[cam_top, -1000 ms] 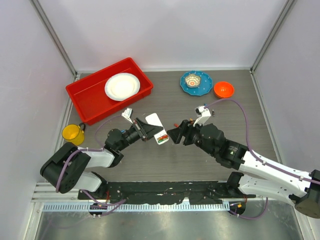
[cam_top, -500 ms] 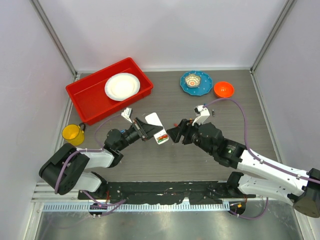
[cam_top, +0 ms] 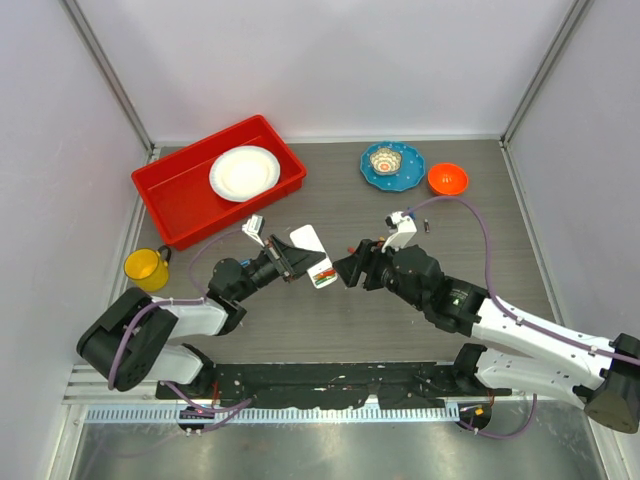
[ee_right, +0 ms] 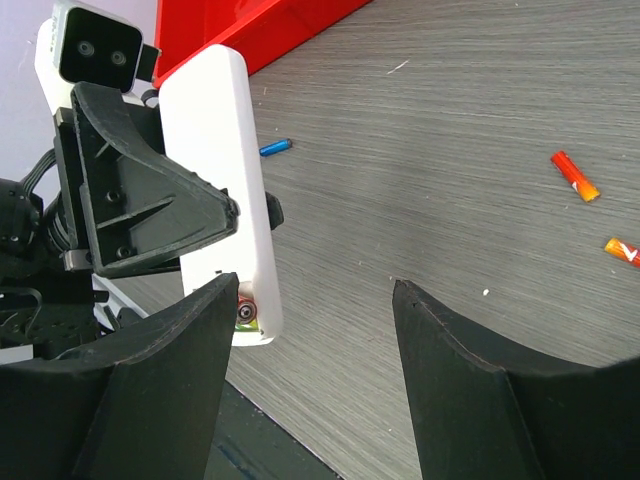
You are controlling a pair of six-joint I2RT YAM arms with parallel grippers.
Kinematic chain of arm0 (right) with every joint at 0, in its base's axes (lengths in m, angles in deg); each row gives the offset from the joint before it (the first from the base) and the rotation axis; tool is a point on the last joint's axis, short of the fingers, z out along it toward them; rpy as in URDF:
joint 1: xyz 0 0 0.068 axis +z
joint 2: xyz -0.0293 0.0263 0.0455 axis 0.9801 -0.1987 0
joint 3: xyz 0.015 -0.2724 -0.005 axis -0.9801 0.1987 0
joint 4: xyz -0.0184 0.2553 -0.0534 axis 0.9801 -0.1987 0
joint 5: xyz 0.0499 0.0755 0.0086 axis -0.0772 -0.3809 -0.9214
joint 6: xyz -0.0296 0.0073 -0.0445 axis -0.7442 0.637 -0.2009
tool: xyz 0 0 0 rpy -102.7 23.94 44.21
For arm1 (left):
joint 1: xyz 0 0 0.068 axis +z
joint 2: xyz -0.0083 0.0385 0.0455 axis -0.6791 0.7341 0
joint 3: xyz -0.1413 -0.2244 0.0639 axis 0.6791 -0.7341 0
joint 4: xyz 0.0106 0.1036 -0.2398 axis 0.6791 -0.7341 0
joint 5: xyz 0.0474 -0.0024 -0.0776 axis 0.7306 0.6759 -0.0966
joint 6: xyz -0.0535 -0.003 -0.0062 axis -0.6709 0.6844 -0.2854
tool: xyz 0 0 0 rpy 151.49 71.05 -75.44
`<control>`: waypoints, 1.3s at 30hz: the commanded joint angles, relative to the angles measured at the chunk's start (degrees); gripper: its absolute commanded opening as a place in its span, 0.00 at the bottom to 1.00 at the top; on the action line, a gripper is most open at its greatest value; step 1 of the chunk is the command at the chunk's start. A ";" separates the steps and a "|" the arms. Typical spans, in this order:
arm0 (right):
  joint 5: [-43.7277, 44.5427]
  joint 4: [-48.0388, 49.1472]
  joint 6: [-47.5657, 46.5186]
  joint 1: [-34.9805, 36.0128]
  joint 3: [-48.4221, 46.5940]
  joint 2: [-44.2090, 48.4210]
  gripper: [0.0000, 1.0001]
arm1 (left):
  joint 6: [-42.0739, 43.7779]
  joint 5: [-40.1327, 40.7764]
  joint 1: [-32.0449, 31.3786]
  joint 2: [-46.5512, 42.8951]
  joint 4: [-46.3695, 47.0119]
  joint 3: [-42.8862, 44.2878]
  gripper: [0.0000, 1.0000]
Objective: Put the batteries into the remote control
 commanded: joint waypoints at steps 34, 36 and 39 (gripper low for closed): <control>5.81 -0.76 1.21 -0.26 -1.67 4.13 0.69 | 0.20 1.02 -0.26 -1.22 14.97 0.31 0.00; 4.58 -1.03 1.21 -0.26 -1.41 3.69 0.69 | 0.20 1.10 -0.26 -1.14 14.88 0.57 0.00; 2.03 -0.85 1.47 -0.26 -0.88 2.55 0.69 | 0.20 1.10 -0.26 -1.14 14.97 0.93 0.00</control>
